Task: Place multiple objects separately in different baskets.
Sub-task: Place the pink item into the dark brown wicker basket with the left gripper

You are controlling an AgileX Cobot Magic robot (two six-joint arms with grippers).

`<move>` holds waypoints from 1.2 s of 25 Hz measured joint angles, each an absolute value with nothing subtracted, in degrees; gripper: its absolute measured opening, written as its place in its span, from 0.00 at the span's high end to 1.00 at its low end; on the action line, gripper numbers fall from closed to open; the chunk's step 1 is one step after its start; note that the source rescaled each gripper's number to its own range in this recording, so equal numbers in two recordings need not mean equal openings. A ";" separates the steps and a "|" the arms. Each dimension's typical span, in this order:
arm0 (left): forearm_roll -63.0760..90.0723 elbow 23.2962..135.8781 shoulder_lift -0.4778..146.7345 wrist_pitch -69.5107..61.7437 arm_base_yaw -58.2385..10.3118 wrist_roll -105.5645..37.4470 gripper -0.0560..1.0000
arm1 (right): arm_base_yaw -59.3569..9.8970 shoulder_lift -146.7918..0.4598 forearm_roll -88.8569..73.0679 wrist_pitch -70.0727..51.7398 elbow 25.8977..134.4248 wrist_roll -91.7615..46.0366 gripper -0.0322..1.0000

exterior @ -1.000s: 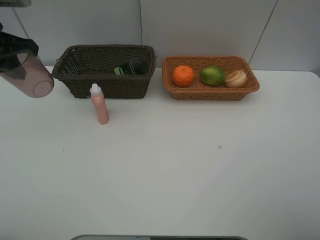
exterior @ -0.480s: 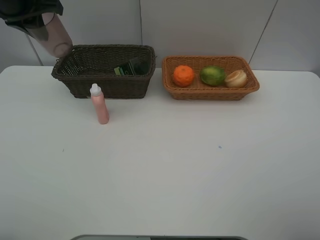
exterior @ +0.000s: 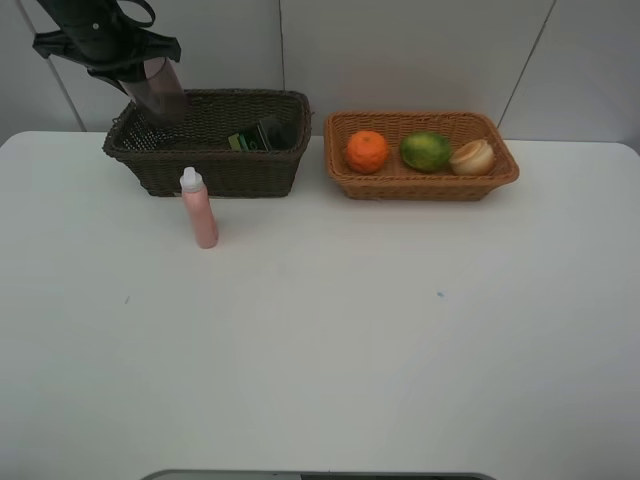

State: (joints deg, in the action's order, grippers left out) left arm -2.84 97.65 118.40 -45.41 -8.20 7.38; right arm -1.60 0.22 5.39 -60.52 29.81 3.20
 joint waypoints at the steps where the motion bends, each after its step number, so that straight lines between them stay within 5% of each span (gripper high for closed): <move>1: -2.84 98.50 119.79 -44.93 -8.25 7.38 0.94 | -1.60 0.22 5.39 -60.52 29.81 3.20 0.13; 23: -2.01 99.93 130.69 -33.55 -8.42 6.07 0.93 | -1.60 0.22 5.39 -60.52 29.81 3.20 0.13; 26: -1.81 99.93 130.69 -33.73 -8.42 5.29 0.73 | -1.60 0.22 5.39 -60.52 29.81 3.20 0.13; 30: -1.76 100.01 130.69 -34.11 -8.50 5.23 0.16 | -1.60 0.22 5.39 -60.52 29.81 3.20 0.13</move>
